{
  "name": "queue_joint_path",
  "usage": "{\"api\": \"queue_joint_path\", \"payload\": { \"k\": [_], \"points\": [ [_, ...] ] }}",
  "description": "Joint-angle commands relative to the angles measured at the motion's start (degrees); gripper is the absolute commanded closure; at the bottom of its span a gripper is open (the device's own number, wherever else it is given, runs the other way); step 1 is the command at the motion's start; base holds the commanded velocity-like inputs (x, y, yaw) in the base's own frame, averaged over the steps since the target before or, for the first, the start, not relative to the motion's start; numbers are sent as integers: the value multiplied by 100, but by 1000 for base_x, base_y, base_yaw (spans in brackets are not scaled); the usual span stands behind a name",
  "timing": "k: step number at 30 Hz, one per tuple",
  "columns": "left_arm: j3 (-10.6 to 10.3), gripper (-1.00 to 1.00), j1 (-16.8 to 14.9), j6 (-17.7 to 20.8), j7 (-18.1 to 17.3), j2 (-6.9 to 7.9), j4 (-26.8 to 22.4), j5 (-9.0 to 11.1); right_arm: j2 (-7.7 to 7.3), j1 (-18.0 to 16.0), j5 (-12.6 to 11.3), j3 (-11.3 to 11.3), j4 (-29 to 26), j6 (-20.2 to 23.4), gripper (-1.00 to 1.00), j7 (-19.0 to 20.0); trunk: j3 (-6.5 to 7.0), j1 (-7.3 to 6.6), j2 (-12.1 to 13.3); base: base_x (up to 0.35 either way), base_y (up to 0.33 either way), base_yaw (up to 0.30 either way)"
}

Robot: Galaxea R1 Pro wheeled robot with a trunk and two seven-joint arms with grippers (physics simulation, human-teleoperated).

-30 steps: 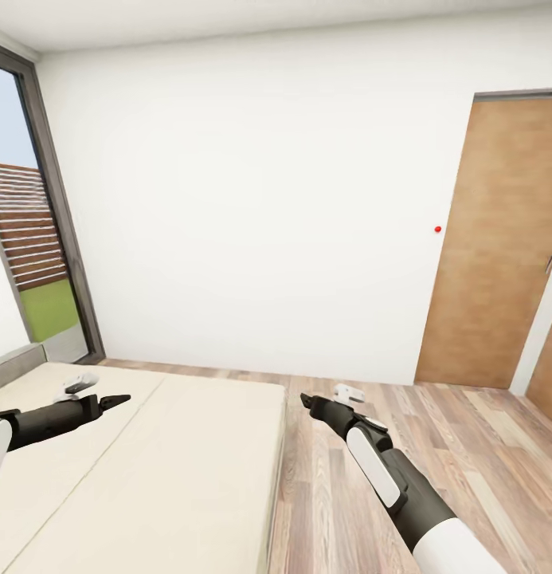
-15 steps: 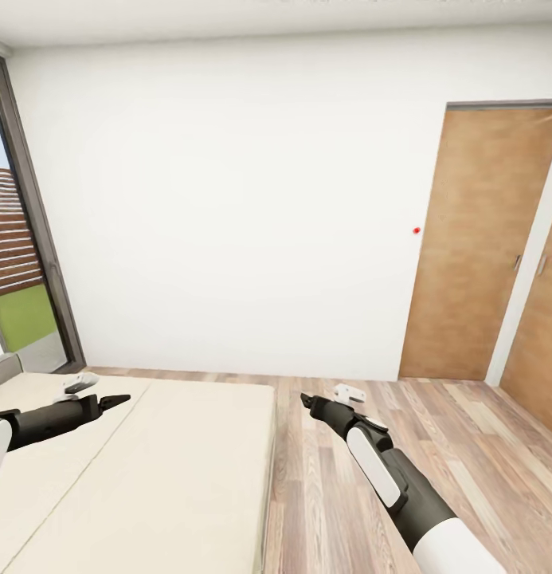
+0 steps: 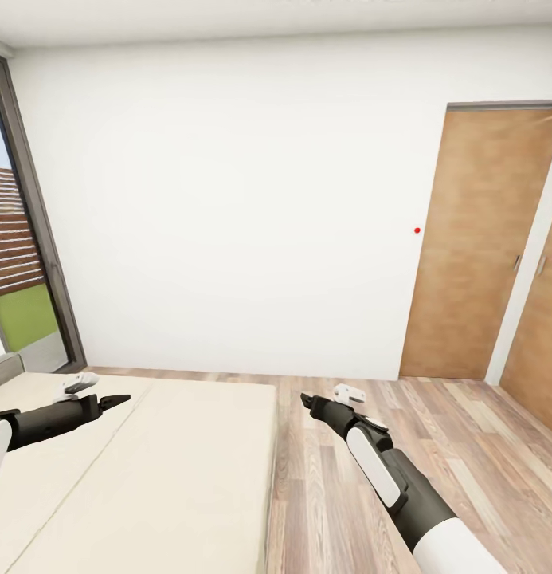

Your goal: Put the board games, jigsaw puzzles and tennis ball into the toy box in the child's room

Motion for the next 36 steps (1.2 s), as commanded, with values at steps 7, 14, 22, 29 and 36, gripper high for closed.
{"api": "queue_joint_path", "payload": {
  "k": [7, 14, 22, 29, 36],
  "points": [
    [10, -100, -3, 30, -20, 2, 2, 4, 4, -3, -52, 14, -8, 8, -100, -53, -3, 3, -5, -1, 167, 0],
    [11, -100, -3, 30, -20, 1, 2, 3, 0, -3, -52, 14, -8, 10, -100, -51, 13, 3, -5, 0, 101, -70],
    [11, -100, -4, 30, -24, 2, 2, 4, -1, -3, -52, 14, -8, 11, -100, -53, 30, 3, -5, 0, 129, -63],
    [11, -100, -5, 30, -24, 6, 2, 2, 5, -3, -52, 14, -8, 8, -100, -52, 33, 3, -5, 0, 134, -9],
    [11, -100, -4, 30, -24, 5, 2, 4, 5, -3, -52, 14, -8, 8, -100, -54, 33, 3, -5, -1, 234, -2]
  ]
}}
